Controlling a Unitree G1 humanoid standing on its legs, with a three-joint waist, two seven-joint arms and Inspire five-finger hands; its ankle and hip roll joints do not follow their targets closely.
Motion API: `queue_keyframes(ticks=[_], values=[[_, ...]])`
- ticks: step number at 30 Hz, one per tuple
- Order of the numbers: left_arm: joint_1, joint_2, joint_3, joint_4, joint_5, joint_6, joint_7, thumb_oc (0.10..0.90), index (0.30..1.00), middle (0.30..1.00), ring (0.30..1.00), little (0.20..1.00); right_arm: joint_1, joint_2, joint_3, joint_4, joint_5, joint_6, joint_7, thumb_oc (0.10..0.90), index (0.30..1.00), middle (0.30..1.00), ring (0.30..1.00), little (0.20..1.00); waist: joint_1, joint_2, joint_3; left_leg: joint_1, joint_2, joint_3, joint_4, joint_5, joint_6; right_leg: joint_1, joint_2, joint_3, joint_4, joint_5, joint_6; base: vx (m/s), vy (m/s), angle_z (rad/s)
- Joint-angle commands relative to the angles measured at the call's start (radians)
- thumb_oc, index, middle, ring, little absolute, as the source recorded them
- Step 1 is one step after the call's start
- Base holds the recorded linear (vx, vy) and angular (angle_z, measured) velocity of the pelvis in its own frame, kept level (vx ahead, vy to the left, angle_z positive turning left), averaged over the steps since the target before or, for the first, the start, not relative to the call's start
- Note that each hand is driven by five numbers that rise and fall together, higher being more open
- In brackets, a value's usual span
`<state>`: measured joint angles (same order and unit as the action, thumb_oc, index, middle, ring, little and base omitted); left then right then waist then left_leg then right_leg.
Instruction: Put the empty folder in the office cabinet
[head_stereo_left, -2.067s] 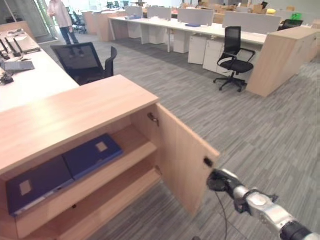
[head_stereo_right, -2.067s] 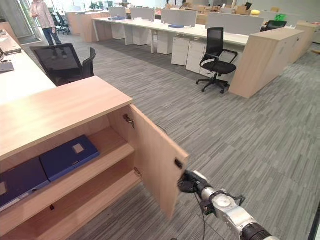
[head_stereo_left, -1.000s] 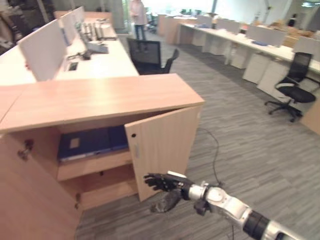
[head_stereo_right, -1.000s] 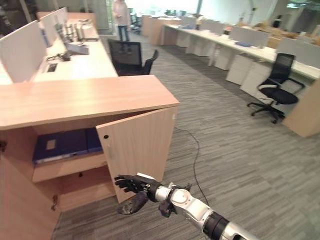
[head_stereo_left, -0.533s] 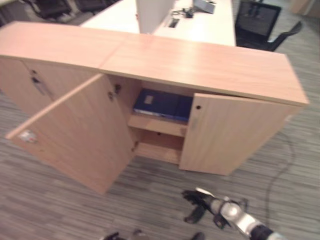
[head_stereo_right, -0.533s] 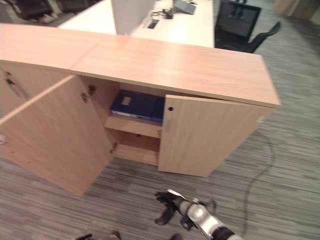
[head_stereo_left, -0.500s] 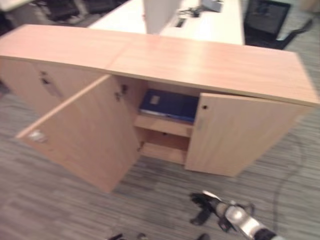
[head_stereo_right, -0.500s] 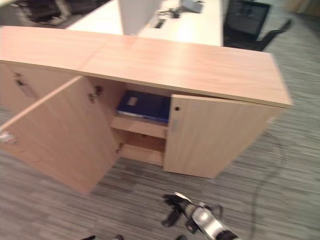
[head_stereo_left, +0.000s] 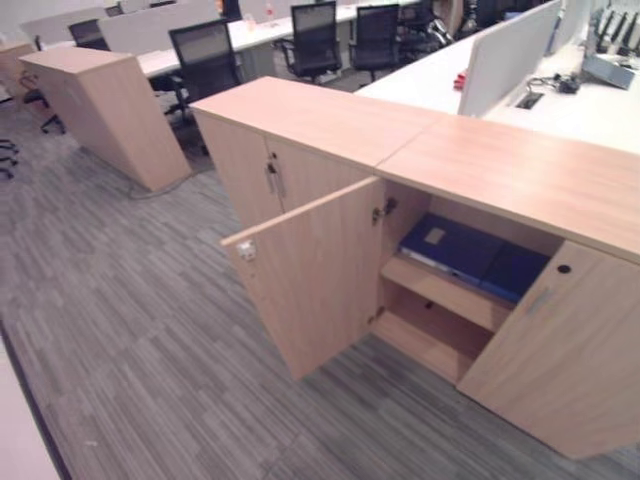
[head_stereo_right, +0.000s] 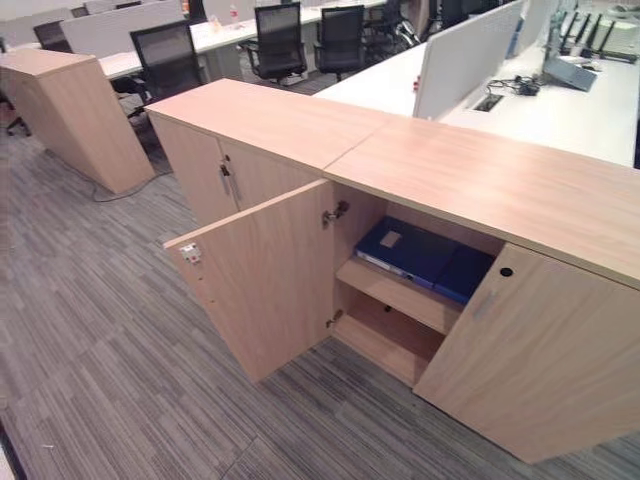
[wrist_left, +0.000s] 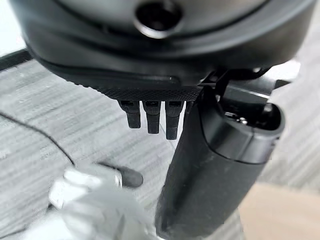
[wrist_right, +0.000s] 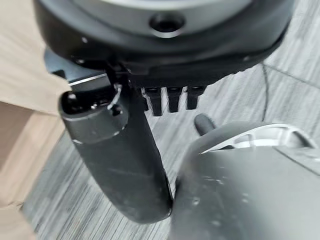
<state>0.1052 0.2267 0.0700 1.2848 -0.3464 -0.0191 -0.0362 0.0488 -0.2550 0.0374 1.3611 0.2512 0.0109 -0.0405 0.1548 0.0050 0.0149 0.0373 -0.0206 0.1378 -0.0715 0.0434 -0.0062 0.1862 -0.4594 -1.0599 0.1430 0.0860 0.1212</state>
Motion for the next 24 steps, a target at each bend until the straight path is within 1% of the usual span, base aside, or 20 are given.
queue_keyframes(ticks=[1,2,3,4,5,6,7,8,9,10,12,14,15,17,18,19,21,22,23,24], values=[[-0.046,0.073,0.036,-0.014,0.022,-0.038,0.021,0.8,0.9,0.9,0.9,0.9,-0.019,-0.007,-0.03,0.052,0.038,-0.003,-0.011,0.8,0.9,0.9,0.9,0.9,0.01,0.016,0.007,0.002,0.04,0.044,-0.006,-0.058,-0.037,-0.05,0.017,0.071,-0.048,0.071,0.095,0.01,0.093,0.04],[-0.049,0.106,0.06,-0.027,0.018,-0.042,0.027,0.8,0.9,0.9,0.9,0.9,-0.015,-0.012,-0.039,0.053,0.04,-0.003,-0.008,0.8,0.9,0.9,0.9,0.9,0.009,0.017,0.004,0.006,0.035,0.047,-0.006,-0.061,-0.033,-0.053,0.016,0.078,-0.052,0.078,0.098,0.01,0.043,0.01],[-0.049,0.107,0.06,-0.027,0.018,-0.041,0.026,0.8,0.9,0.9,0.9,0.9,-0.015,-0.011,-0.038,0.053,0.04,-0.003,-0.008,0.8,0.9,0.9,0.9,0.9,0.009,0.016,0.004,0.006,0.035,0.048,-0.006,-0.061,-0.033,-0.053,0.016,0.079,-0.052,0.078,0.098,0.02,0.092,-0.03],[-0.064,0.17,0.078,-0.053,0.058,-0.052,0.038,0.8,0.9,0.9,0.9,0.9,-0.01,-0.019,-0.047,0.047,0.045,-0.006,-0.002,0.8,0.9,0.9,0.9,0.9,0.004,0.018,0.0,0.009,0.03,0.054,-0.007,-0.063,-0.03,-0.058,0.015,0.093,-0.058,0.088,0.104,0.02,0.092,-0.05],[-0.089,0.262,0.094,-0.089,0.1,-0.063,0.05,0.8,0.9,0.9,0.9,0.9,-0.006,-0.028,-0.043,0.039,0.035,-0.008,0.008,0.8,0.9,0.9,0.9,0.9,-0.002,0.013,-0.003,0.014,0.027,0.066,-0.007,-0.066,-0.028,-0.067,0.017,0.114,-0.066,0.1,0.111,0.02,0.092,-0.08],[-0.09,0.266,0.097,-0.089,0.102,-0.062,0.05,0.8,0.9,0.9,0.9,0.9,-0.007,-0.024,-0.043,0.038,0.034,-0.008,0.009,0.8,0.9,0.9,0.9,0.9,-0.001,0.009,-0.003,0.014,0.027,0.068,-0.007,-0.066,-0.028,-0.068,0.018,0.116,-0.067,0.102,0.111,0.02,0.042,-0.18],[-0.1,0.312,0.109,-0.112,0.11,-0.066,0.058,0.8,0.9,0.9,0.9,0.9,-0.005,-0.026,-0.042,0.033,0.034,-0.01,0.012,0.8,0.9,0.9,0.9,0.9,-0.003,0.005,-0.004,0.016,0.027,0.074,-0.007,-0.067,-0.028,-0.073,0.019,0.126,-0.072,0.108,0.113,0.01,0.004,-0.37],[-0.124,0.391,0.134,-0.187,0.119,-0.07,0.078,0.8,0.9,0.9,0.9,0.9,-0.003,-0.034,-0.042,0.029,0.034,-0.011,0.016,0.8,0.9,0.9,0.9,0.9,-0.007,0.0,-0.006,0.018,0.028,0.081,-0.008,-0.068,-0.029,-0.081,0.022,0.137,-0.077,0.118,0.117,0.01,0.003,-0.4],[-0.122,0.393,0.135,-0.191,0.119,-0.067,0.078,0.8,0.9,0.9,0.9,0.9,-0.004,-0.031,-0.041,0.029,0.034,-0.011,0.016,0.8,0.9,0.9,0.9,0.9,-0.007,-0.003,-0.006,0.018,0.028,0.083,-0.007,-0.068,-0.029,-0.082,0.022,0.139,-0.079,0.119,0.117,0.01,-0.003,-0.39],[-0.139,0.426,0.14,-0.225,0.129,-0.073,0.088,0.8,0.9,0.9,0.9,0.9,-0.003,-0.036,-0.039,0.027,0.03,-0.011,0.018,0.8,0.9,0.9,0.9,0.9,-0.012,-0.005,-0.008,0.019,0.03,0.086,-0.008,-0.068,-0.03,-0.085,0.023,0.144,-0.082,0.123,0.119,0.0,-0.018,-0.27],[-0.222,0.564,0.122,-0.291,0.183,-0.075,0.121,0.8,0.9,0.9,0.9,0.9,-0.005,-0.048,-0.017,0.009,0.013,-0.012,0.031,0.8,0.9,0.9,0.9,0.9,-0.04,-0.02,-0.009,0.026,0.036,0.112,-0.008,-0.07,-0.034,-0.104,0.033,0.173,-0.096,0.139,0.124,0.01,-0.028,-0.37],[-0.266,0.613,0.1,-0.308,0.215,-0.075,0.134,0.8,0.9,0.9,0.9,0.9,-0.007,-0.054,-0.003,-0.001,0.007,-0.012,0.037,0.8,0.9,0.9,0.9,0.9,-0.056,-0.026,-0.01,0.03,0.038,0.123,-0.009,-0.073,-0.035,-0.113,0.038,0.188,-0.101,0.146,0.126,0.01,-0.011,-0.32],[-0.274,0.616,0.095,-0.304,0.216,-0.074,0.134,0.8,0.9,0.9,0.9,0.9,-0.008,-0.051,-0.006,-0.002,0.007,-0.012,0.037,0.8,0.9,0.9,0.9,0.9,-0.052,-0.029,-0.008,0.03,0.038,0.126,-0.009,-0.073,-0.035,-0.115,0.038,0.191,-0.103,0.147,0.126,0.01,-0.01,-0.24],[-0.322,0.657,0.064,-0.318,0.251,-0.071,0.141,0.8,0.9,0.9,0.9,0.9,-0.007,-0.056,0.006,-0.008,-0.002,-0.011,0.044,0.8,0.9,0.9,0.9,0.9,-0.066,-0.033,-0.008,0.034,0.041,0.14,-0.009,-0.075,-0.037,-0.124,0.043,0.205,-0.107,0.151,0.127,0.01,-0.014,-0.18],[-0.381,0.687,0.034,-0.3,0.274,-0.061,0.145,0.8,0.9,0.9,0.9,0.9,-0.008,-0.061,0.017,-0.016,-0.002,-0.011,0.048,0.8,0.9,0.9,0.9,0.9,-0.081,-0.037,-0.008,0.038,0.044,0.156,-0.01,-0.077,-0.038,-0.133,0.048,0.219,-0.113,0.157,0.128,0.02,-0.01,-0.2],[-0.385,0.688,0.03,-0.298,0.273,-0.061,0.145,0.8,0.9,0.9,0.9,0.9,-0.009,-0.06,0.015,-0.016,-0.002,-0.011,0.048,0.8,0.9,0.9,0.9,0.9,-0.079,-0.038,-0.008,0.038,0.044,0.156,-0.01,-0.077,-0.038,-0.133,0.048,0.22,-0.114,0.158,0.128,0.02,-0.011,-0.31],[-0.458,0.72,-0.01,-0.274,0.285,-0.053,0.144,0.8,0.9,0.9,0.9,0.9,-0.008,-0.061,0.029,-0.033,0.001,-0.012,0.052,0.8,0.9,0.9,0.9,0.9,-0.095,-0.041,-0.008,0.044,0.046,0.171,-0.01,-0.079,-0.039,-0.142,0.053,0.233,-0.119,0.163,0.13,0.02,-0.006,-0.25],[-0.49,0.736,-0.029,-0.254,0.293,-0.048,0.144,0.8,0.9,0.9,0.9,0.9,-0.006,-0.061,0.037,-0.042,0.001,-0.012,0.055,0.8,0.9,0.9,0.9,0.9,-0.101,-0.043,-0.01,0.047,0.047,0.177,-0.01,-0.08,-0.04,-0.146,0.055,0.239,-0.12,0.165,0.13,0.02,-0.014,-0.16],[-0.56,0.757,-0.058,-0.197,0.292,-0.032,0.14,0.8,0.9,0.9,0.9,0.9,-0.003,-0.064,0.049,-0.059,0.009,-0.012,0.06,0.8,0.9,0.9,0.9,0.9,-0.118,-0.046,-0.012,0.051,0.049,0.189,-0.01,-0.082,-0.041,-0.154,0.06,0.249,-0.127,0.171,0.131,0.01,-0.012,-0.14],[-0.571,0.759,-0.066,-0.189,0.291,-0.034,0.139,0.8,0.9,0.9,0.9,0.9,-0.003,-0.062,0.047,-0.06,0.01,-0.011,0.06,0.8,0.9,0.9,0.9,0.9,-0.116,-0.048,-0.011,0.05,0.05,0.19,-0.01,-0.082,-0.041,-0.155,0.06,0.25,-0.127,0.171,0.131,0.01,-0.022,-0.25]])
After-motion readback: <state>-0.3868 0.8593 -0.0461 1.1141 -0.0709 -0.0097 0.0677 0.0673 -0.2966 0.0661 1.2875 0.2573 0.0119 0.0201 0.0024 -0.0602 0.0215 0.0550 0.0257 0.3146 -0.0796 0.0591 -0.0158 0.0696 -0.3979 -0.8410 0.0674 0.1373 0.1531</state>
